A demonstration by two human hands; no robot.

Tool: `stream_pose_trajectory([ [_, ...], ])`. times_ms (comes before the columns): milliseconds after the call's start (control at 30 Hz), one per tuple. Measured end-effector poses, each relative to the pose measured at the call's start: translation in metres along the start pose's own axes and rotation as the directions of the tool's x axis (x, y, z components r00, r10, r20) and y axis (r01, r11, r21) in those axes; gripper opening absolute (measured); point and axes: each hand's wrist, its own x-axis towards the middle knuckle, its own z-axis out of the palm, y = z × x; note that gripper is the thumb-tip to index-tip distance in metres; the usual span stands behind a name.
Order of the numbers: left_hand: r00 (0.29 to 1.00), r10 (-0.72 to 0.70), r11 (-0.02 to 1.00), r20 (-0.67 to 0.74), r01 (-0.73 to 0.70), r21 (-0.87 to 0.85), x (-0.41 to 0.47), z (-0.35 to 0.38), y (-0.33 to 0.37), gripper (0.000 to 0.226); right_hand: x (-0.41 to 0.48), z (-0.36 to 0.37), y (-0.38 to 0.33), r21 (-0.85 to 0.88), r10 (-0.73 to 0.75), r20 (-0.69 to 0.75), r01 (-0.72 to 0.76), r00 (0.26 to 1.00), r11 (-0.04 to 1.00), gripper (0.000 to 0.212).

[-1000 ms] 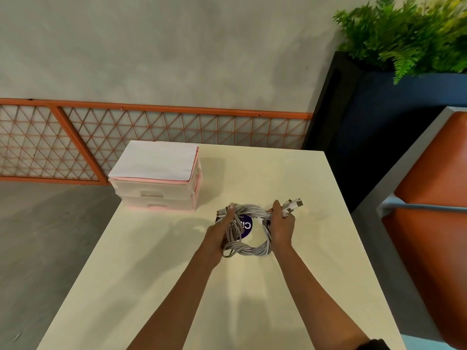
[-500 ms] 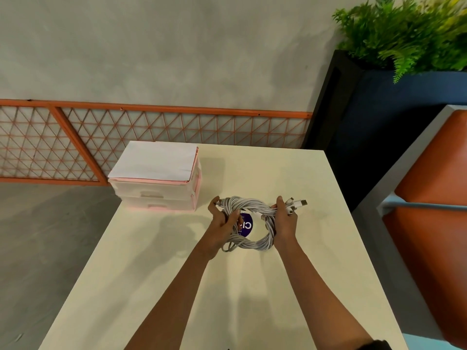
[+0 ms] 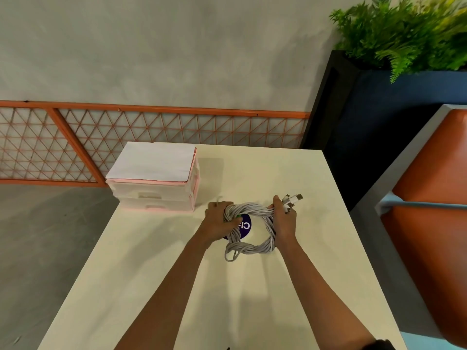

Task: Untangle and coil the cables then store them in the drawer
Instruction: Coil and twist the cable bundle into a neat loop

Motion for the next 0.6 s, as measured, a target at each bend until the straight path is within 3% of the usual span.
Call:
stream_pose_trajectory([
  [100,0.995,-0.073,0.979,0.07,0.085,-0.186,0.003,-0.006,0.006,0.028,-0.004,0.001,0.001,0.016,0.01,0.019,-0.01,1.0,1.0,0.033],
  [233,0.938,-0.145,0.959,0.316,0.212,-0.19,-0.001,-0.019,0.007,0.013,-0.003,0.001,-0.006,-0.023,-0.046,0.076,0.047,0.996,0.999,0.032],
  [300,0.913,-0.163,0.952,0.374,0.245,-0.182,-0.001,-0.025,0.008,0.031,-0.002,0.0,-0.01,-0.055,-0.047,0.118,0.054,0.992,0.997,0.032],
  [467,0.884,-0.116,0.985,0.454,0.16,-0.06,0.006,-0.032,0.013,0.061,-0.005,0.001,-0.013,-0.06,-0.012,0.226,0.026,0.974,0.998,0.03],
  [533,0.901,-0.132,0.988,0.413,0.152,-0.017,0.009,-0.032,0.016,0.073,-0.007,0.001,-0.014,-0.091,-0.01,0.27,0.036,0.963,0.995,0.03],
  [600,0.941,-0.1,0.994,0.324,0.11,-0.014,0.011,-0.031,0.018,0.069,-0.007,0.003,-0.017,-0.101,0.0,0.286,0.03,0.958,0.994,0.031],
])
